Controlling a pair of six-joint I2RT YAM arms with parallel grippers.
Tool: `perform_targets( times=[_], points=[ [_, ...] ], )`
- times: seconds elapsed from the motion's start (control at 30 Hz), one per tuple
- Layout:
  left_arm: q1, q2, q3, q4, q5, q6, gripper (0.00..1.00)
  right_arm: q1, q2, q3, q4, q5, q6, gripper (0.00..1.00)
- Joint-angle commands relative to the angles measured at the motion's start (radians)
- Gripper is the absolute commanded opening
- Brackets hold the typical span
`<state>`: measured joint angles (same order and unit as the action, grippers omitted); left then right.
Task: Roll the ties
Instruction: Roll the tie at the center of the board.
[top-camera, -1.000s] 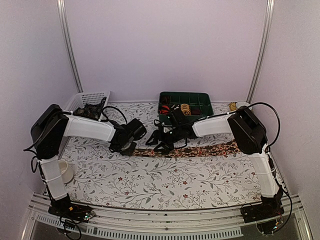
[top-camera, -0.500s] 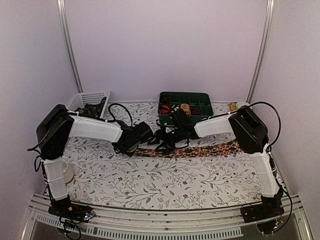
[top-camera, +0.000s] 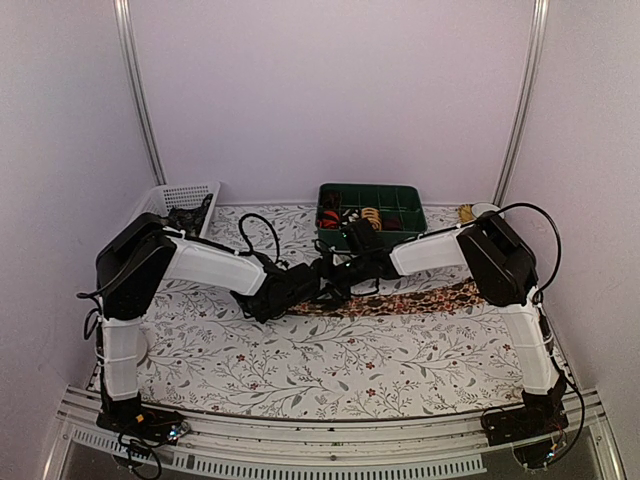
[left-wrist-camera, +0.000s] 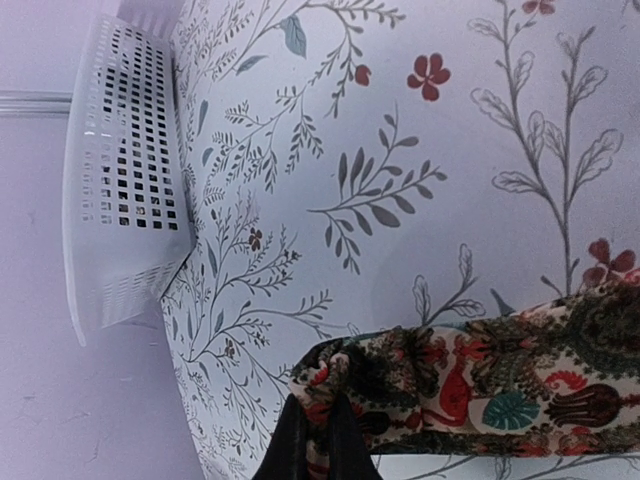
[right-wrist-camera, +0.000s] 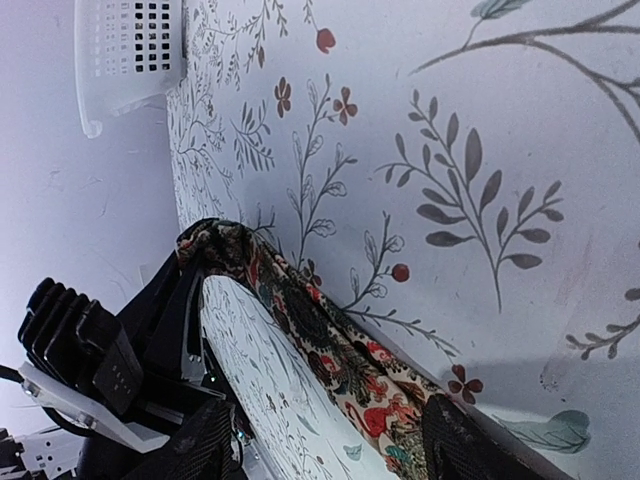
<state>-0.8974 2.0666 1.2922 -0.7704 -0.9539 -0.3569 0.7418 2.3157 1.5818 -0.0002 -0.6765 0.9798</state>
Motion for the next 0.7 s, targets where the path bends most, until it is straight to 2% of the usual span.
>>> perform_targets(
  times=[0.0,0.43,0.67],
  points=[
    [-0.007,0.001,-0.002,-0.023,-0.053,0.009,0.00,-0.006,-0.148,-0.040,0.077,-0.044,0.029,0.66],
    [-0.040,0.024,0.051,0.014,-0.043,0.060,0.00,-0.062,-0.247,-0.163,0.310,-0.104,0.140,0.68],
    [-0.046,0.042,0.074,0.039,0.004,0.077,0.00,-0.078,-0.309,-0.162,0.184,-0.038,0.061,0.68]
  ],
)
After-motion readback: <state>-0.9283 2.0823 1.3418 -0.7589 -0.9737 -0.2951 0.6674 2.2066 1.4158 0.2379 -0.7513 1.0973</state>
